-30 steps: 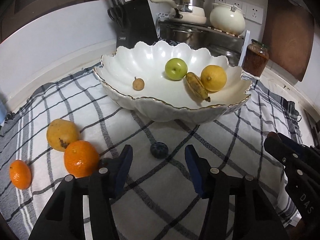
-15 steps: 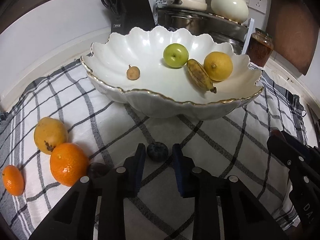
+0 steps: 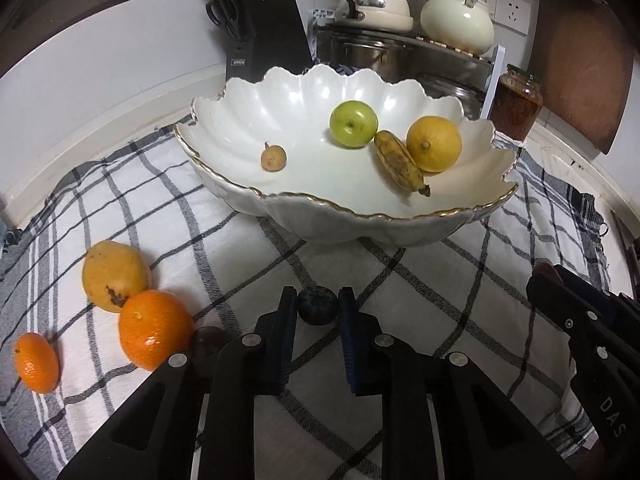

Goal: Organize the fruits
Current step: 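Grasp the blueberry with the left tool while the right tool holds the red fruit, then carry both fruits over the white bowl and open both tools to drop them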

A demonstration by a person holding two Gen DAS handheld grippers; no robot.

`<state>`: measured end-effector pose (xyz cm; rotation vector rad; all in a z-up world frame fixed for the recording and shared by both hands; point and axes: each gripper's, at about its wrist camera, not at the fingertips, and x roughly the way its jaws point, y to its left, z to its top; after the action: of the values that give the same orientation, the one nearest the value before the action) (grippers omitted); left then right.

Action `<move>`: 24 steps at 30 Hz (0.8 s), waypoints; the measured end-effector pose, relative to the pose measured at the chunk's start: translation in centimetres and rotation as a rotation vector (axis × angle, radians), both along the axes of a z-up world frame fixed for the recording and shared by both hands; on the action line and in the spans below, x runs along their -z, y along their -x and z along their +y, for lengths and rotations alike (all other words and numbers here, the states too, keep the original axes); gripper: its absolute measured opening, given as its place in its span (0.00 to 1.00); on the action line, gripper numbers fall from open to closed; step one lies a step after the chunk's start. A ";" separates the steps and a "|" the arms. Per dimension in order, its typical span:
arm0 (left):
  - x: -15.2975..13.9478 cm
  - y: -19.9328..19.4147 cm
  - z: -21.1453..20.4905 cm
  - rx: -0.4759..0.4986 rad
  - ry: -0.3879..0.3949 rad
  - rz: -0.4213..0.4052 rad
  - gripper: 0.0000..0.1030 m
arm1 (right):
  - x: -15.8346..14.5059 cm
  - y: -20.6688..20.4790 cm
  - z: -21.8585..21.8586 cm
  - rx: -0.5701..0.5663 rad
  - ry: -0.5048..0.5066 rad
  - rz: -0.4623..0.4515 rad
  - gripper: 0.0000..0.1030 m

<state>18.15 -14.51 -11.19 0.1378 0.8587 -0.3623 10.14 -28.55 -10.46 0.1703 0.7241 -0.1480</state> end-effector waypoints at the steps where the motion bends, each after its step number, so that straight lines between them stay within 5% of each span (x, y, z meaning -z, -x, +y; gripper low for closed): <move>1: -0.3 0.2 0.1 0.001 0.003 -0.001 0.21 | -0.1 0.1 0.1 -0.001 0.000 -0.003 0.20; 24: -6.5 1.6 2.7 -0.002 0.041 -0.082 0.21 | -5.6 0.9 1.7 0.001 0.048 -0.093 0.20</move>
<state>16.50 -11.83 -4.71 0.1131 0.7700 -0.3699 9.25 -26.87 -4.82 0.1308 0.6270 -0.1573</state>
